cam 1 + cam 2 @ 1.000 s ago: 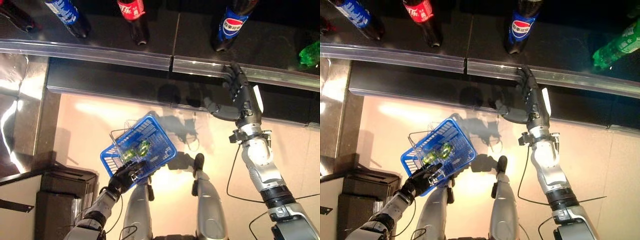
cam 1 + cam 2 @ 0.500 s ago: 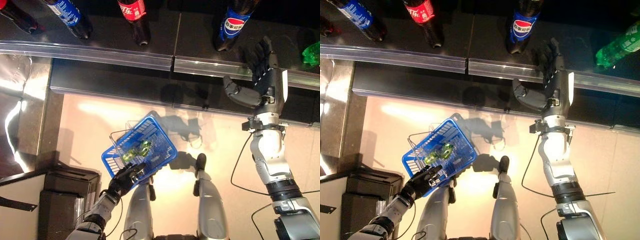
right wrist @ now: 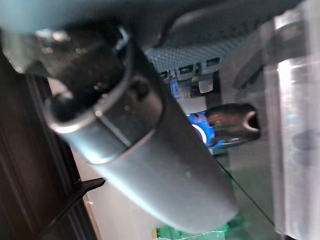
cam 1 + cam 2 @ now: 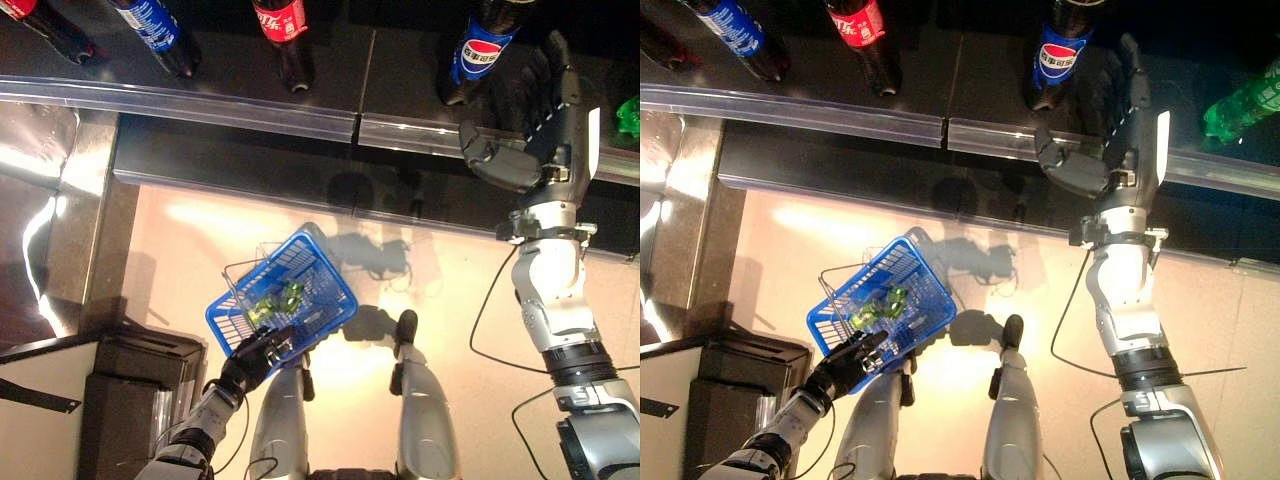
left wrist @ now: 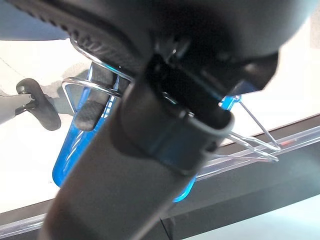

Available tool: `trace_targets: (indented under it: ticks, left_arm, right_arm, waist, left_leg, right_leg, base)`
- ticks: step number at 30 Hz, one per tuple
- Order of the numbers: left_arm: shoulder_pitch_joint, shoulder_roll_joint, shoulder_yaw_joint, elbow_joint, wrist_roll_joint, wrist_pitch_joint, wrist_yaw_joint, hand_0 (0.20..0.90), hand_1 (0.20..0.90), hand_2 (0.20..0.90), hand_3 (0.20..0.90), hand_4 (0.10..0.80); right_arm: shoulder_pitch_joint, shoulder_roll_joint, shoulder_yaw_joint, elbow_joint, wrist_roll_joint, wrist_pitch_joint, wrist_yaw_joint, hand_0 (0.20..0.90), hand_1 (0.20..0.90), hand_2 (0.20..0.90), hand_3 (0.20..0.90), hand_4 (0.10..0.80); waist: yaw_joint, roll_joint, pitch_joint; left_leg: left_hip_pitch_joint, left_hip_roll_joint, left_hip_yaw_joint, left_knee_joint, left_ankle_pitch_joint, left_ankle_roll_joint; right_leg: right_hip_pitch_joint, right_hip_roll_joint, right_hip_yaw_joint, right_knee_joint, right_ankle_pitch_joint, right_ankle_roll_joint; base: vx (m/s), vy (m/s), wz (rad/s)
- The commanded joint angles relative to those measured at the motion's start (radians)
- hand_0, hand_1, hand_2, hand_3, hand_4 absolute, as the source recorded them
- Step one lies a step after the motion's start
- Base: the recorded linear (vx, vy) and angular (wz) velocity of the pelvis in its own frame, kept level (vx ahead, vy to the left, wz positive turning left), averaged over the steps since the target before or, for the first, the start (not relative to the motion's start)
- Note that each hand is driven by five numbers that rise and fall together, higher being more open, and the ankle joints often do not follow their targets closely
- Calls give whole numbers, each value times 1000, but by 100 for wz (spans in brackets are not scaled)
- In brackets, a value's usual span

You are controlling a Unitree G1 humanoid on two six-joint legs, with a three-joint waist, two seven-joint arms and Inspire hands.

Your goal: Pick up the drink and place into the basket.

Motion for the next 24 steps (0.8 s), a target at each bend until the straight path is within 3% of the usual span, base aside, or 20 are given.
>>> trace_targets:
  ticks: [1, 24]
  left_arm:
    - [89, 74, -33, -53, -6, -12, -65, 300, 300, 300, 200, 100]
    - [58, 123, -80, -56, 1, 36, -60, 300, 300, 300, 200, 100]
  right_arm:
    - [-133, -86, -39, -42, 30, -58, -26, 900, 900, 900, 900, 800]
    - [-418, -162, 72, 329, 243, 52, 36, 900, 900, 900, 900, 800]
  waist:
    - [17, -18, -54]
    - [66, -12, -45]
  left_leg:
    - [-32, 14, -19, 53, -7, 20]
    - [-41, 8, -39, 71, -10, 24]
  right_leg:
    - [27, -49, 15, 96, -115, 6]
    - [26, -48, -6, 115, -120, 1]
  base:
    - [0, 0, 0]
    - [4, -6, 2]
